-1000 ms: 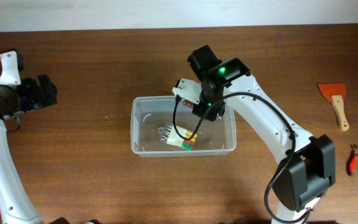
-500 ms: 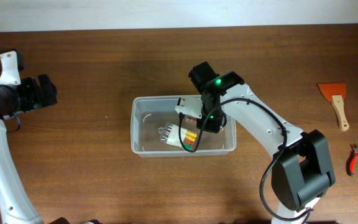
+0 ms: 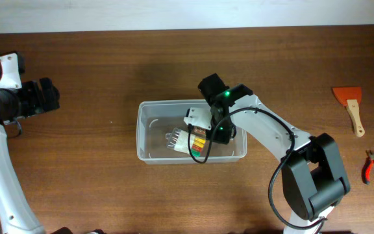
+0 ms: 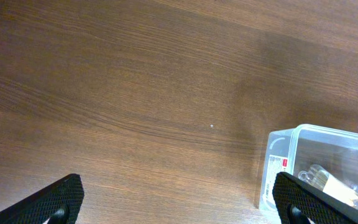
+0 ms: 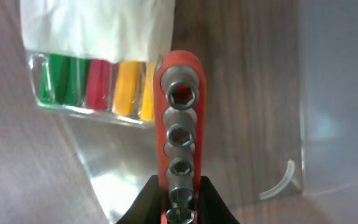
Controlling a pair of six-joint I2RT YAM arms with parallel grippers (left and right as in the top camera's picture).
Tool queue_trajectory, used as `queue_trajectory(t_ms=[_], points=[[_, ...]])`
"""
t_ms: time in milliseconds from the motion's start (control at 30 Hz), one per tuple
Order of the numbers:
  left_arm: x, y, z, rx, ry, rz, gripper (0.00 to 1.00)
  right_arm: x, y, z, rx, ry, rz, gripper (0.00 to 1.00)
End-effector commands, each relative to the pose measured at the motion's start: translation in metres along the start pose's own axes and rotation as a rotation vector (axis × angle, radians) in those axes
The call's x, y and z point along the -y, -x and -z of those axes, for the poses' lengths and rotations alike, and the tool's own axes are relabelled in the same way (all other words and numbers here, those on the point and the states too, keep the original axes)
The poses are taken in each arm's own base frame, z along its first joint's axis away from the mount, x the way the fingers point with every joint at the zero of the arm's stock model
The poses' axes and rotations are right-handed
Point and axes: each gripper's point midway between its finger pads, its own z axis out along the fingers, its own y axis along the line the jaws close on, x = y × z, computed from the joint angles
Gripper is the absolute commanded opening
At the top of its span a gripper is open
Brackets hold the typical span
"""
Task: Pack container
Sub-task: 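Lower the socket rail into the container and open the right gripper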
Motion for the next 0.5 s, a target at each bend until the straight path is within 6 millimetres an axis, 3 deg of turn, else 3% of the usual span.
queue_trajectory(t_ms=[0,467], points=[[0.0009,0.0056,0.0047,0.021,-0.006,0.007,0.99,-0.0033,0.0038,-0.0021,0.015,0.014,0.012,0.15],[0.0009,0.0057,0.0047,0.021,-0.006,0.007,0.99,-0.0013,0.0057,-0.0020,0.022,0.006,0.012,0.27]])
